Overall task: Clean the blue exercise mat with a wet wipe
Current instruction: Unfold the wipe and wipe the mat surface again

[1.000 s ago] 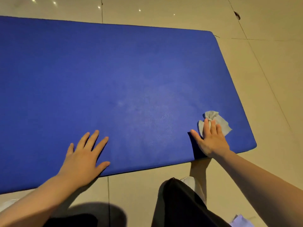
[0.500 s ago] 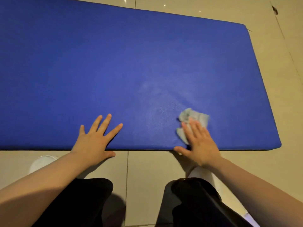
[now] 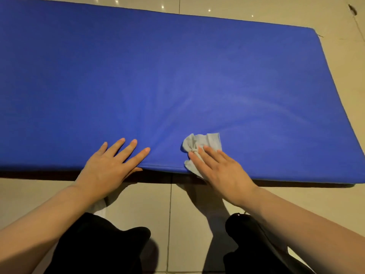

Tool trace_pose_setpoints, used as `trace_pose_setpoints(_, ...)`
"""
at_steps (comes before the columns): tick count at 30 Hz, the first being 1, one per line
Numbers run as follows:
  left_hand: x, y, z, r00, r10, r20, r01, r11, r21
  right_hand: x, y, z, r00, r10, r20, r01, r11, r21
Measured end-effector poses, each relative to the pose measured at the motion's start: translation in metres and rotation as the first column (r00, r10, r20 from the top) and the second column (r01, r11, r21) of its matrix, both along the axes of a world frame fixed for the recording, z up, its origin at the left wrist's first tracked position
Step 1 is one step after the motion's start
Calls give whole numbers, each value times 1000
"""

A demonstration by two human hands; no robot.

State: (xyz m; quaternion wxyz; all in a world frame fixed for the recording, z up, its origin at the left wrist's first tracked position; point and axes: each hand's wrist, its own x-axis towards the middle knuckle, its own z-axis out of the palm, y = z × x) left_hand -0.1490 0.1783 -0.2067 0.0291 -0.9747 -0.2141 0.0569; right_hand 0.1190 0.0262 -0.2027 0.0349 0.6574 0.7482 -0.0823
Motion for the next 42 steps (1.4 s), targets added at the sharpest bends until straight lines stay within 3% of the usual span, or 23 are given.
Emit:
trace_pose_setpoints(5, 16, 13, 55, 913, 27, 407, -61, 995, 72, 12, 8, 57, 999, 37, -19, -30, 955, 294)
trace_pose_setpoints(10, 72, 18, 97, 814, -199, 546, 102, 974, 203, 54, -10, 105, 994, -90, -65, 109, 901, 420)
trace_pose_setpoints(15, 118, -5, 56, 805, -280, 523, 235, 960, 153, 81, -53, 69, 975, -214, -57, 221, 915, 338)
trace_pose_setpoints(17, 114, -11, 33, 837, -327, 439, 286, 945, 159, 78, -65, 43, 968, -242, -60, 249, 940, 232)
trace_pose_setpoints(19, 106, -21, 16, 886, -370, 279, 367, 928, 63, 71, -83, 18, 970, -239, -52, 242, 966, 86)
trace_pose_setpoints(21, 109, -30, 13, 890, -377, 257, 383, 923, 28, 69, -99, 7, 972, -234, -22, 235, 971, 36)
trace_pose_setpoints(31, 152, -40, 67, 782, -418, 462, 359, 909, 213, 129, -106, 49, 968, -234, -91, 249, 859, 446)
trace_pose_setpoints(39, 141, -42, 38, 843, -398, 363, 391, 916, 97, 120, -107, 12, 967, -223, -119, 246, 940, 237)
trace_pose_setpoints(42, 132, -54, 48, 828, -407, 386, 390, 912, 126, 115, -118, 14, 969, -194, -153, 230, 932, 278)
